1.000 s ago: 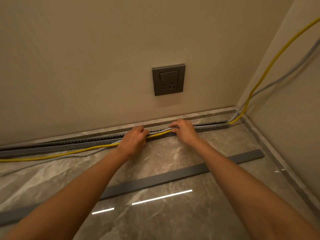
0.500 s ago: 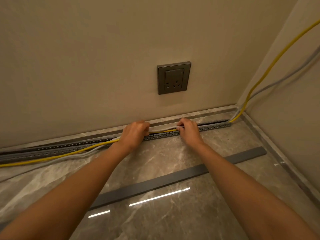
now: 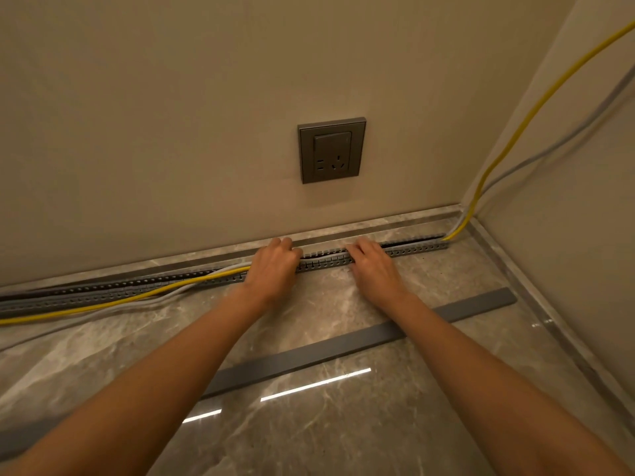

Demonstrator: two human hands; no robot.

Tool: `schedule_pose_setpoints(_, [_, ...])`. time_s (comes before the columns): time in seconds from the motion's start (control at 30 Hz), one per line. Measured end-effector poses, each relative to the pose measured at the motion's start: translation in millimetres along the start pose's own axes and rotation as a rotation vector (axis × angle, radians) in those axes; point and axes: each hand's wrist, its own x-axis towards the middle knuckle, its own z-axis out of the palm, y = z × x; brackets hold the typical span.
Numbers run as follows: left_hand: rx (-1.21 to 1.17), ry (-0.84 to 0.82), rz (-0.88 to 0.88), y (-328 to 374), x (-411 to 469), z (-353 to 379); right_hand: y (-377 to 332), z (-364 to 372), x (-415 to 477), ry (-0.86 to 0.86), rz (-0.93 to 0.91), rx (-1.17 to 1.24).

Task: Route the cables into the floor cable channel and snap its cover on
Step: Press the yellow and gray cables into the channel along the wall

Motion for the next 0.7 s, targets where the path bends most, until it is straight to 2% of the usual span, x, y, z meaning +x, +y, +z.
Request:
schedule_pose_setpoints(0.17, [0.081,-0.007,0.076,10.1,-6.7,9.5,6.2,-7.8,-3.2,0.010,0.018,0.100])
schedule_pose_setpoints(0.27, [0.098,-0.040,0.035,14.4,-6.3,8.7,5.2,-12.0,1.4,-0.023,0.046,0.115])
schedule_pose_setpoints(0.43, [0.112,-0.124,-0.060,24.6,12.6,0.8,4.1,-29.1,17.1,-0.206,0.167,0.164])
schedule_pose_setpoints(0.57, [0.077,-0.162,-0.091,24.9,14.9,2.2,4.5,-37.3,17.6,-0.352,0.143,0.145])
schedule_pose_setpoints(0.7, [-0.043,-0.108,-0.154,24.4,7.1,4.5,7.5,-35.2,14.4,-0.382,0.076,0.133])
